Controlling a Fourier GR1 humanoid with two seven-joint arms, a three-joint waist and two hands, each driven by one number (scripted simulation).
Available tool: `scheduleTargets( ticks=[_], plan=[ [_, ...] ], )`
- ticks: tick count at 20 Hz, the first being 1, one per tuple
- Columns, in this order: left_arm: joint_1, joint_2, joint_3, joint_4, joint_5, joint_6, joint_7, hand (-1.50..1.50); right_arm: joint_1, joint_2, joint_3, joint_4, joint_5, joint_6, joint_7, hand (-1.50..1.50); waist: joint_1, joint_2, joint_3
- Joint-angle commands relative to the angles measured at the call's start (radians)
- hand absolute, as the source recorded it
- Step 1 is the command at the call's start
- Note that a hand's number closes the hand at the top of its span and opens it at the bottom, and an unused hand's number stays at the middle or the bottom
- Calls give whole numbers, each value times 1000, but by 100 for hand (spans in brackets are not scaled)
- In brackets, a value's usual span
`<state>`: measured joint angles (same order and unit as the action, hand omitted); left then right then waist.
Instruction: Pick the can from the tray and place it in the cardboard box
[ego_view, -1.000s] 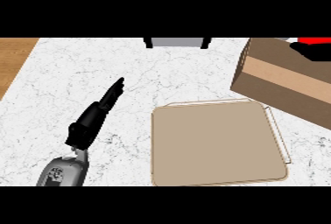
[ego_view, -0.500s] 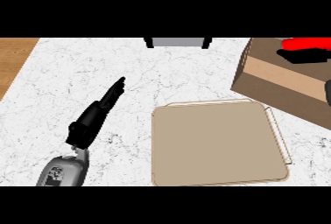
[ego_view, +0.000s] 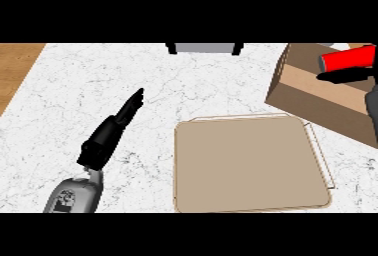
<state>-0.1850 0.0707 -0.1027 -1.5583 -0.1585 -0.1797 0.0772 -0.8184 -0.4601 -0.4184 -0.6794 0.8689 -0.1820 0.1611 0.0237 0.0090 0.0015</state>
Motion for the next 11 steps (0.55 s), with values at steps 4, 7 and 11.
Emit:
scheduleTargets(
  ticks=[4,7,11],
  plan=[
    [21,35,18,-31,11,-25,-2,0,7,-6,-188,16,-214,-138,-227,-150,-3,-3,2],
    [5,17,33,19,21,-15,-17,0,40,23,-275,-23,-332,-161,-320,-150,-24,-6,1],
    [1,4,18,4,-6,10,-2,0,64,-26,-390,-28,-494,-58,-397,-150,-28,-7,1]
  ],
)
